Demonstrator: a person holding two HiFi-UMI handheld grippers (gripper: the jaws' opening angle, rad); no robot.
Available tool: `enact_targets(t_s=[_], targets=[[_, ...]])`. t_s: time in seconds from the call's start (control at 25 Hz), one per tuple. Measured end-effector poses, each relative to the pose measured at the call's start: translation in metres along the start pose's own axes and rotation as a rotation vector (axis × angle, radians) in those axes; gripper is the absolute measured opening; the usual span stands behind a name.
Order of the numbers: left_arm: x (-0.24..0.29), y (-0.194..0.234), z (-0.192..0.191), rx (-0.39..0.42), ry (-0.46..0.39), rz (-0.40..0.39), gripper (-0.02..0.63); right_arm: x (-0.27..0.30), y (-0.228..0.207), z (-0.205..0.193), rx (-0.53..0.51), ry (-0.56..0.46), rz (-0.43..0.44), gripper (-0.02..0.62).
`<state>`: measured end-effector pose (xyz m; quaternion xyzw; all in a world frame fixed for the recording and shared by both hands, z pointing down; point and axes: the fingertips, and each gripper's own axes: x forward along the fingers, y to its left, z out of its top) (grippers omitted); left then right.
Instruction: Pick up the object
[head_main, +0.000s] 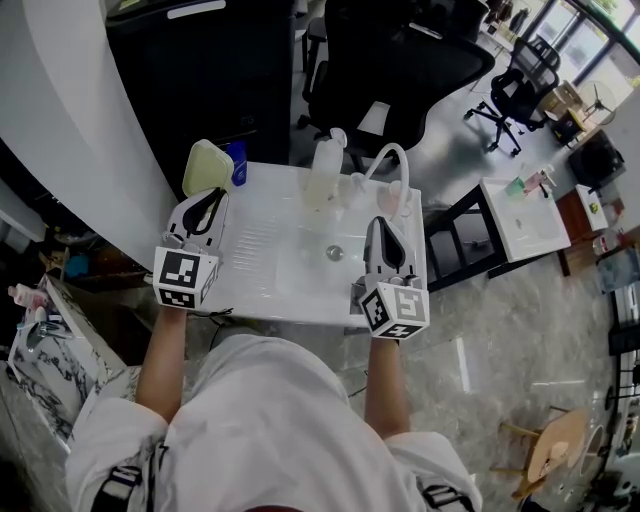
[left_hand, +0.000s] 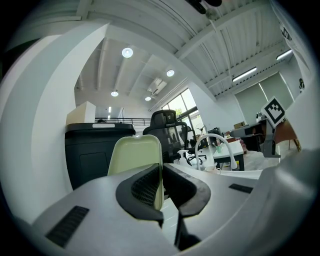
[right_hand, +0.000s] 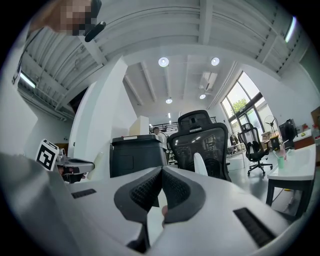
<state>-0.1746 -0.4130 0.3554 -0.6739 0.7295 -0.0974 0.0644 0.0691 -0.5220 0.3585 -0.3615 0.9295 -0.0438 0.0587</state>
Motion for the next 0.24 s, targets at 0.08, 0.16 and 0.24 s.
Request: enact_targets(t_s=[0.08, 0.16, 0.24], targets=[[0.0009, -0.0003, -0.0004, 0.002, 0.000, -0.001, 0.038, 0.0010, -0.0002, -0.0010, -0.001, 0.002, -0.001, 0.004], [0.0016, -0.0011, -0.0006, 0.006, -0.002, -0.003, 0.038, 0.0016, -0.0006, -0.0023, -0.001, 0.006, -0.002, 0.005], [0.0024, -0.0020, -0.0009, 0.009, -0.003, -0.005, 0.038, 0.0019, -0.0014, -0.0034, -0.002, 0.007, -0.003, 0.004]])
